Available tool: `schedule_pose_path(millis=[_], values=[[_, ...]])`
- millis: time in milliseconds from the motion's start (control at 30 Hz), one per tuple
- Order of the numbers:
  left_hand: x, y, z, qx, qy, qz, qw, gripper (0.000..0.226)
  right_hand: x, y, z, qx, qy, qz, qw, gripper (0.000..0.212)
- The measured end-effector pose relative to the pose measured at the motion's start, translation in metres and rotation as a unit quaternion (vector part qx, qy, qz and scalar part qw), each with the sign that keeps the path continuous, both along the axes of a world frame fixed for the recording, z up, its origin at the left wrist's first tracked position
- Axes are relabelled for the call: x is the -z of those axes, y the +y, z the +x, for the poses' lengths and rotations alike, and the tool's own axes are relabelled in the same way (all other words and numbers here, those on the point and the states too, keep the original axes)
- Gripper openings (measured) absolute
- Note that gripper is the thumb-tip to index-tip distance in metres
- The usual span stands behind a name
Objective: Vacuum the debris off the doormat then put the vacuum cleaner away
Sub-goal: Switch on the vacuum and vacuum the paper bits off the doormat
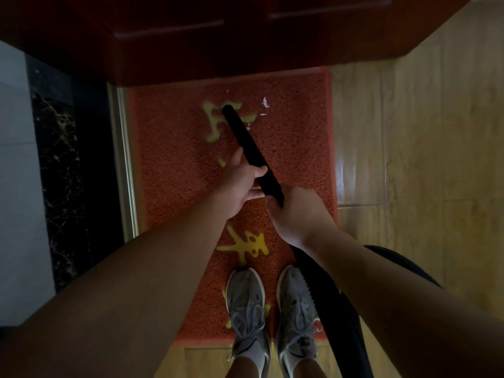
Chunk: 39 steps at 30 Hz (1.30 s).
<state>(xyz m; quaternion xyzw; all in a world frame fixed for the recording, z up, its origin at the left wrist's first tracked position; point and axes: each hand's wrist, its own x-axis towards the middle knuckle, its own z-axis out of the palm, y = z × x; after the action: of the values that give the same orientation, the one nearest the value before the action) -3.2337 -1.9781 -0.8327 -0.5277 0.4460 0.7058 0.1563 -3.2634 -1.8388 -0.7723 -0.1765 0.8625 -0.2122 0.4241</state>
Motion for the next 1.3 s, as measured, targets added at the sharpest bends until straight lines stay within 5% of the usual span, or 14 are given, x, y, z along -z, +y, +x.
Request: schedule_pose_path(millis=[1300], values=[[-0.018,0.028,0.025,0.023,-0.027,0.016,0.999,0.077,-0.006,0.031,0.034,0.012,0.017,0.007,1.0,0.025]])
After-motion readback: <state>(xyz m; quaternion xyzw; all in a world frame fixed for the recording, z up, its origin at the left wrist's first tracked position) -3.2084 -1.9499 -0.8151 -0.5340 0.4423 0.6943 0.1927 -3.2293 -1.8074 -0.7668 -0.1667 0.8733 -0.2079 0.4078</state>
